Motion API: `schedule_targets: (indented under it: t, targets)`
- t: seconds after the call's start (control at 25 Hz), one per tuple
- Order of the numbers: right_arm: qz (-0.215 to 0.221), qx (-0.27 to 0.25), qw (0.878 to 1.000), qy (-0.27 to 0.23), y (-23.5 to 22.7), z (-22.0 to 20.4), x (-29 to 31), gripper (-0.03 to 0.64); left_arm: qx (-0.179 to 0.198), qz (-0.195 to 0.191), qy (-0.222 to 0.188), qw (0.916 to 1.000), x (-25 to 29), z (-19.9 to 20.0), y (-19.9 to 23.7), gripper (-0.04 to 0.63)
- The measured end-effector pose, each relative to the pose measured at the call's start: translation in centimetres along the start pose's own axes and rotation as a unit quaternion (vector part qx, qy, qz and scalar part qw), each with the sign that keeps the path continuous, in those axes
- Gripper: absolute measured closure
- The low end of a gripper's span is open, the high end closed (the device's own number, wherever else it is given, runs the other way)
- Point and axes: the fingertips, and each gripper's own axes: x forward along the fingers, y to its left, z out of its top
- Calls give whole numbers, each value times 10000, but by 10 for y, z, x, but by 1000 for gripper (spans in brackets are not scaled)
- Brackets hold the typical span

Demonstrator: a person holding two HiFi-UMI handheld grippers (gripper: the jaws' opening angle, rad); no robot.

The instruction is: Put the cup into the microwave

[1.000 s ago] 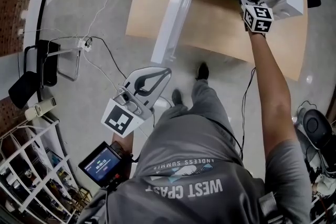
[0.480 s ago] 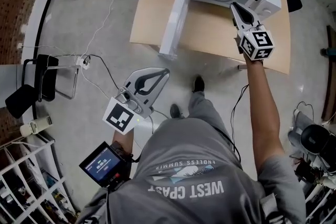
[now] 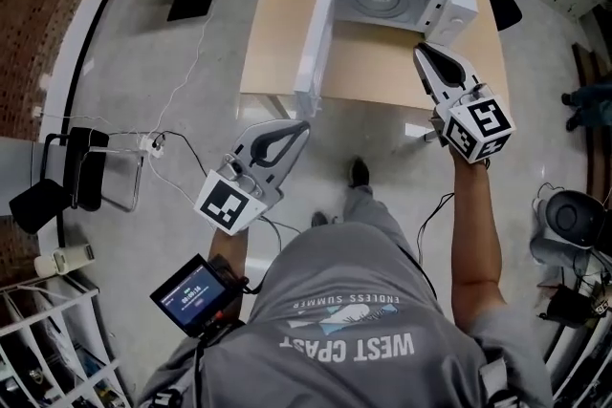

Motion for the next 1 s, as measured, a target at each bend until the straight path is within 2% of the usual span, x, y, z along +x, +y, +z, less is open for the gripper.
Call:
schedule_targets:
  t: [0.28,0.6,0.8,1.0]
  targets:
    - [-81,-73,9999,-84,52,38,-69,583,228,-251,-281,9990,-13,24,-26,575]
    - [-280,-210,9992,192,108,55,-135,597,303,-596,-515,9964,-15,40,-61,575]
    - [-380,-289,9985,252,116,66,-160,597,324,-688,-596,9953,-13,48,-74,575]
    - [-440,-273,9983,259,111,71,-171,597,288,-588,-614,9960,-12,55,-73,575]
